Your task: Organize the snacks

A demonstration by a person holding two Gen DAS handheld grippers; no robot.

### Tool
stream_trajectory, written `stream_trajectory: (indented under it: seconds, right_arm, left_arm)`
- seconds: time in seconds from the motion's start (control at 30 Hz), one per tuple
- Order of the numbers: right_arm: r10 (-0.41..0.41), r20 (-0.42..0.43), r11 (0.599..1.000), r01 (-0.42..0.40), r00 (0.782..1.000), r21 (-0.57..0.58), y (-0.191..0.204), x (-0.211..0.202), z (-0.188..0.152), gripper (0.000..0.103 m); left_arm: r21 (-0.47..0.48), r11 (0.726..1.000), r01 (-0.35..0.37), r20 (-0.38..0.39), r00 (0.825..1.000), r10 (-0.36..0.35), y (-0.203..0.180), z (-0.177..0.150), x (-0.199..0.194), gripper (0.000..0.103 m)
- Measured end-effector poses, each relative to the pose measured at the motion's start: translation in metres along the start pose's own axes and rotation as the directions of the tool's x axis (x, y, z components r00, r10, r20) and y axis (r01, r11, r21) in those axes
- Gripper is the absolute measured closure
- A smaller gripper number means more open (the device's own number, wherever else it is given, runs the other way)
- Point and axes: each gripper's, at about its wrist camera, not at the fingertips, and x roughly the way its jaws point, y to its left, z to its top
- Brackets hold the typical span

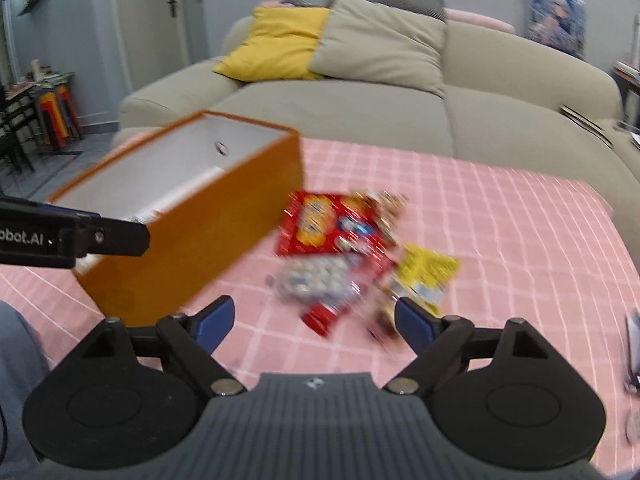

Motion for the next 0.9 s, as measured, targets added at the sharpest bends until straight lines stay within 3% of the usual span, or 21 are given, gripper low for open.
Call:
stream_trajectory:
  seconds: [0.13,0.43,0.6,0.9]
  right_arm:
    - [-0.072,-0.014,0.997,0.072,0.997,0.031,-0.011,0.007,-0.015,0.018]
    - [-0.067,-0.088,0.996,0.072,0.994,0.055,-0.029,0.034,-0.020,0.020]
    - [-0.079,-0.116,0.996,0.083,0.990,0.034,-0.034,0.053,-0.015,0.033]
    - [-0.087,-0.117,0.996,0.082,0.989,-0.046,-0.039,0.081,-0.004,0.036]
  left_arm:
    - [0.007,1.000,0.006,-0.009,1.000,-0.006,-0.012,-0.008,0.012,0.031]
    - [0.010,1.000,0.008,-0.071,0.997,-0.007,-0.019,-0.014,0.041,0.031]
    - [0.016,1.000,0.013,-0.081,0.997,-0.012,-0.021,-0.009,0.055,0.031]
    - [0.128,0.991,0.049,-0.140,0.990,-0.030,-0.030,0.000,0.097,0.031]
